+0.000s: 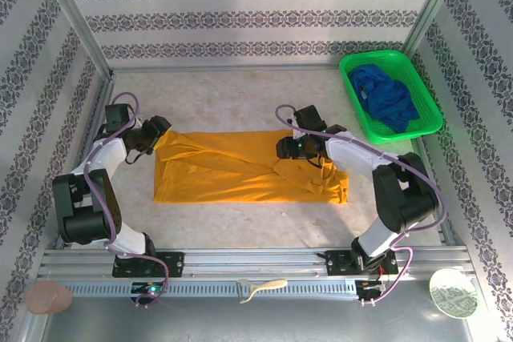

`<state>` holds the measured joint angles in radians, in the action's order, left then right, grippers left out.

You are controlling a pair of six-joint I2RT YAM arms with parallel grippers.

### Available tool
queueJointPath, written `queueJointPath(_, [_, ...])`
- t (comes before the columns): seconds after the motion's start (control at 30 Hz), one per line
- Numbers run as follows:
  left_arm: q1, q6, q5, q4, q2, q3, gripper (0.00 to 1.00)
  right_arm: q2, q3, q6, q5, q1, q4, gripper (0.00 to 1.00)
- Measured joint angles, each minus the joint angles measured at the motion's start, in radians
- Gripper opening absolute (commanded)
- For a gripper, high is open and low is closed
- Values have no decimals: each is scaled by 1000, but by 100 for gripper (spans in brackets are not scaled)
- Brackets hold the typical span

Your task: Fold the inside-out t-shirt

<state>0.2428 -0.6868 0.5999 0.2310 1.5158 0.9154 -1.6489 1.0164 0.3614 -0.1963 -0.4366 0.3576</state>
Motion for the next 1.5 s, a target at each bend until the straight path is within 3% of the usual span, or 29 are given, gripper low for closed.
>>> queueJointPath(0.1, [-1, -3, 2, 1, 0, -8, 68, -54, 6, -15, 5, -7, 0, 44])
queueJointPath(0.13, [-2, -3, 2, 1, 0, -8, 68, -69, 10, -22, 6, -7, 0, 35])
queueJointPath(0.2, [-3, -4, 2, 0, 0, -8, 67, -97, 18, -32, 9, -7, -1, 8])
queueJointPath(0.23, [-4, -6, 2, 1, 0, -8, 67, -103, 19, -38, 10, -7, -1, 0])
queueJointPath(0.4, [-8, -9, 2, 1, 0, -8, 67, -83, 14, -46, 16, -7, 0, 0])
queueJointPath(0.53, [-8, -10, 3, 1, 0, -8, 68, 34, -30, -32, 23, -23, 8, 0])
queueJointPath(0.77, [-14, -10, 2, 1, 0, -8, 68, 251, -178, 71, 61, -154, -7, 0])
queueJointPath(0.83, [-14, -9, 2, 1, 0, -8, 67, 292, -242, 122, 70, -216, -7, 28])
queueJointPath(0.87, [-14, -10, 2, 1, 0, -8, 67, 318, -280, 151, 74, -253, -6, 38])
queueJointPath(0.93, [-15, -9, 2, 1, 0, -8, 67, 381, -342, 203, 77, -311, 11, 48])
queueJointPath(1.0, [-15, -9, 2, 1, 0, -8, 67, 489, -395, 246, 83, -347, 40, 50])
queueJointPath(1.07, [-15, -9, 2, 2, 0, -8, 68, 591, -410, 267, 90, -311, 63, 50])
queueJointPath(1.2, [-15, -7, 1, 6, 0, -8, 67, 641, -386, 258, 77, -105, 51, 48])
queueJointPath(1.4, [-28, -1, -2, 32, 6, 6, 68, 349, -250, 183, 60, 10, 15, 38])
queueJointPath(1.5, [-39, 3, -3, 51, 18, 26, 68, 185, -186, 152, 42, 27, -27, 26])
